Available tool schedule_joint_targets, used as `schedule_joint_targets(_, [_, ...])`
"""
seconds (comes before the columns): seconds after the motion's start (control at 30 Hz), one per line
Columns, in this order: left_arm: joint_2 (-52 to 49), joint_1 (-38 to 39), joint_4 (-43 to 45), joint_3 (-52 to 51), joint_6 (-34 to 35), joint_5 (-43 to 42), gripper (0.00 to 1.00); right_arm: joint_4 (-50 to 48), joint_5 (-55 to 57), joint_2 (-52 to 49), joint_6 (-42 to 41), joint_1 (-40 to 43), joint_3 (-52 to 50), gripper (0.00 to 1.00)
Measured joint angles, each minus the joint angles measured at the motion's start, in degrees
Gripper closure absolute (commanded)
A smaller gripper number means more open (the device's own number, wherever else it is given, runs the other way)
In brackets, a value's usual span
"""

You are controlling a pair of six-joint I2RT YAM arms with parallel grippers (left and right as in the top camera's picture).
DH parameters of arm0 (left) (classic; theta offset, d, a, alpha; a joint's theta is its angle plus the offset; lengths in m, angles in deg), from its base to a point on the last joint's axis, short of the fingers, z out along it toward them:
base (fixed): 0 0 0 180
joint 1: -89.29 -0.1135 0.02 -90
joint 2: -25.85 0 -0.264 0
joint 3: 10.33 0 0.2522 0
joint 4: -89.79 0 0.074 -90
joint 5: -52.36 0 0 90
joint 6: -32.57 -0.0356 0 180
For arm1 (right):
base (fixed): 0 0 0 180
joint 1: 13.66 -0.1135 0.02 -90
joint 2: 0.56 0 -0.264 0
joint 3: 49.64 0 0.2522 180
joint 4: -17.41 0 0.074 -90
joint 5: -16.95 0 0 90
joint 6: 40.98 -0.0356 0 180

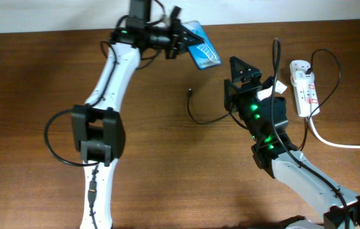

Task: Plug charger to phone and switch on socket
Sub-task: 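Lower the right gripper and grasp the black cable's USB-C end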

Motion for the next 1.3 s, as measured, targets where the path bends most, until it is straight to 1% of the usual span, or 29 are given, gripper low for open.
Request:
schedule_joint_targets(0.13, [0.00, -6.67, -2.12, 0.00, -2.99, -3.21, 1.00, 7.50, -3.30, 0.02, 3.56, 0.00, 0.33, 0.02])
schedule_joint_targets(0.2, [0.00, -9.16, -2.64, -0.02, -3.98, -4.98, 1.00, 10.05, -7.21, 0.02, 5.81, 0.00, 0.35, 0.02])
schedule_joint_targets(0.3, [0.00, -13.70, -2.62, -0.02, -5.11, -11.67, 1.00, 13.42, -16.98, 0.02, 14.05, 0.00, 0.46, 0.02])
schedule_joint_targets(0.37, [0.00, -16.50, -2.60, -0.02, -5.40, -15.37, 1.00, 20.24, -22.16, 0.00, 20.50, -0.04, 0.70, 0.02])
schedule_joint_targets(0.43, [0.00, -18.69, -2.75, -0.02, -6.16, -17.33, 1.00, 26.84, -25.40, 0.00, 26.53, -0.04, 0.83, 0.02])
schedule_joint_targets(0.53, [0.00, -20.09, -2.82, -0.02, -8.70, -18.78, 1.00, 41.22, -28.98, 0.00, 36.74, -0.15, 2.05, 0.02])
schedule_joint_targets(0.57, [0.00, -19.69, -2.84, -0.02, -9.42, -18.97, 1.00, 48.13, -29.03, 0.00, 40.35, -0.17, 3.65, 0.02])
schedule_joint_targets(0.67, [0.00, -18.69, -3.13, -0.04, -10.29, -19.43, 1.00, 73.44, -24.81, -0.52, 52.15, -0.22, 15.85, 0.02])
schedule_joint_targets(0.73, [0.00, -18.58, -3.23, -0.07, -10.58, -19.80, 1.00, 84.91, -19.06, -0.42, 60.48, -0.22, 26.67, 0.02])
schedule_joint_targets(0.8, [0.00, -18.58, -3.28, -0.07, -10.69, -19.85, 1.00, 90.05, -15.58, -0.33, 65.09, -0.22, 32.09, 0.02])
schedule_joint_targets(0.93, [0.00, -18.56, -3.30, -0.09, -10.71, -19.85, 1.00, 91.86, -11.82, -0.94, 72.28, -0.22, 37.00, 0.02])
schedule_joint_targets(0.97, [0.00, -18.56, -3.43, -0.09, -10.69, -19.87, 1.00, 93.15, -11.47, -2.84, 74.34, -0.28, 40.15, 0.02])
schedule_joint_targets(1.1, [0.00, -18.56, -3.87, -0.09, -10.73, -19.80, 1.00, 99.01, -8.48, -13.86, 78.62, -2.71, 53.16, 0.02])
schedule_joint_targets(1.17, [0.00, -18.56, -3.96, -0.11, -10.71, -19.82, 1.00, 98.40, -7.32, -20.72, 80.04, -5.16, 58.88, 0.02])
schedule_joint_targets(1.23, [0.00, -18.56, -3.93, -0.11, -10.71, -19.85, 1.00, 93.88, -7.08, -25.53, 80.35, -6.40, 60.35, 0.02])
schedule_joint_targets(1.27, [0.00, -18.58, -3.96, -0.11, -10.71, -19.87, 1.00, 92.21, -7.08, -27.89, 79.71, -6.69, 60.43, 0.08])
schedule_joint_targets(1.3, [0.00, -18.64, -4.00, -0.11, -10.71, -19.89, 1.00, 90.09, -6.91, -30.08, 78.90, -6.69, 60.43, 0.21])
